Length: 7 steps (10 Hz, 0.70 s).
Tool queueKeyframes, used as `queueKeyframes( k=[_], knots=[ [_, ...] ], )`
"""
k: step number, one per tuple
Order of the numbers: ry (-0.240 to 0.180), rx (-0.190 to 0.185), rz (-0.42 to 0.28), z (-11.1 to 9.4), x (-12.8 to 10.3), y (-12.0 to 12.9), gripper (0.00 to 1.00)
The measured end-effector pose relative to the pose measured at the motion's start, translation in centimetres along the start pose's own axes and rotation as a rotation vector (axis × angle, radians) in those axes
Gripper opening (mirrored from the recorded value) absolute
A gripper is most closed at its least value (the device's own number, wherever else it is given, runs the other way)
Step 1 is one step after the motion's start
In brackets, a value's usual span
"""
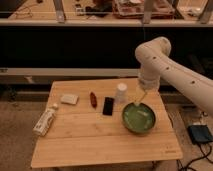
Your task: Move the arm in a circular motion
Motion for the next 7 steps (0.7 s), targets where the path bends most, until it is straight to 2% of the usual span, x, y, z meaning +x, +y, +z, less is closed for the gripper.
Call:
queueKeyframes(
  k=[1,2,3,5,7],
  knots=[
    [-0.021,0.005,0.003,-0.5,-1.8,-2.2,0.8],
    [-0.029,0.033,0.0,-1.2,-3.9,-6.5,0.8],
    [-0.021,0.05,-0.018,-1.6,-4.3,-9.3,0.8],
    [0.043,0.084,-0.098,-3.5,-2.4,-15.7,0.8],
    [0.153,0.125,-0.207,-6.6,2.4,-22.4,0.8]
  ],
)
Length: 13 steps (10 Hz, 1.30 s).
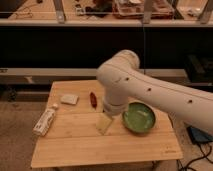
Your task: Move the arm in a circular motion
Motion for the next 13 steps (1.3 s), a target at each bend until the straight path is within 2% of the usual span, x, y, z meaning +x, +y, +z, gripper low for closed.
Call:
queueKeyframes(
  k=[1,2,4,5,6,7,8,9,10,11,13],
  knots=[
    [0.07,0.024,-0.042,-1.1,4.9,-2.9,0.8],
    [0.115,0.034,-0.051,-1.7,8.4,-4.2,0.8],
    [0.175,0.037,-0.014,-2.0,14.8,-4.5,0.8],
    [0.19,0.017,0.069,-1.2,18.2,-1.6,0.8],
    [0.186,0.001,0.13,-0.4,19.3,0.9,0.8],
    [0.173,-0.028,0.216,0.7,19.6,4.9,0.8],
    [0.145,-0.06,0.324,2.1,18.4,10.0,0.8],
    [0.118,-0.079,0.399,3.1,16.4,13.6,0.8],
    [0.082,-0.096,0.488,4.0,13.1,17.8,0.8],
    [0.035,-0.116,0.596,4.9,8.2,22.6,0.8],
    [-0.035,-0.142,0.748,5.9,0.2,28.7,0.8]
  ],
)
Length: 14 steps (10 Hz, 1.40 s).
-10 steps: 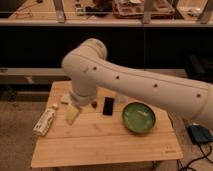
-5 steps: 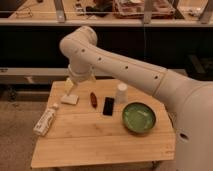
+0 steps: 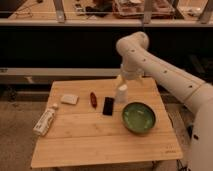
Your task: Move the arm in a circular motion
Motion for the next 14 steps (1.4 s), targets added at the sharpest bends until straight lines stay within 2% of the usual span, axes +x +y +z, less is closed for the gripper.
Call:
queueKeyframes(
  k=[1,2,4,5,7,8,10,11,12,13,14],
  knots=[
    [-0.035,-0.022,0.071,1.1,-1.4,4.8,0.8],
    [-0.051,-0.026,0.098,1.5,-2.3,6.8,0.8],
    [-0.071,-0.019,0.108,1.7,-4.7,8.5,0.8],
    [-0.068,-0.009,0.088,1.3,-5.8,7.9,0.8],
    [-0.057,0.004,0.023,0.0,-9.2,4.8,0.8],
    [-0.061,0.001,-0.015,-1.1,-12.5,2.1,0.8],
    [-0.06,-0.008,-0.073,-2.7,-17.1,-2.2,0.8],
    [-0.052,-0.007,-0.107,-3.5,-18.6,-4.6,0.8],
    [-0.032,0.009,-0.175,-4.8,-20.0,-8.7,0.8],
    [-0.014,0.028,-0.223,-5.5,-20.3,-11.2,0.8],
    [0.016,0.064,-0.295,-6.7,-20.1,-14.9,0.8]
  ],
)
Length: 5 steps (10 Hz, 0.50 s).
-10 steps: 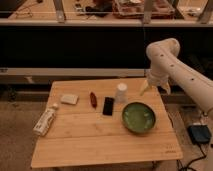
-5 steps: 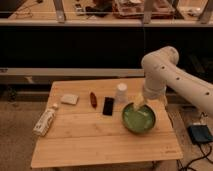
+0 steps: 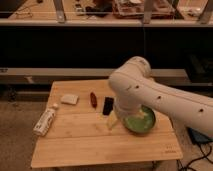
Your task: Move the arm in a circular motion
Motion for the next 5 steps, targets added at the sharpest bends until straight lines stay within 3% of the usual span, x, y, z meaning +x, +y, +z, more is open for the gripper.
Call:
queueKeyframes(
  k=[3,4,5],
  knots=[
    [0.116,0.15,-0.252,-2.8,6.7,-9.5,0.8],
    [0.187,0.206,-0.348,-3.8,11.2,-12.0,0.8],
    [0.242,0.222,-0.395,-4.1,14.6,-12.1,0.8]
  ],
)
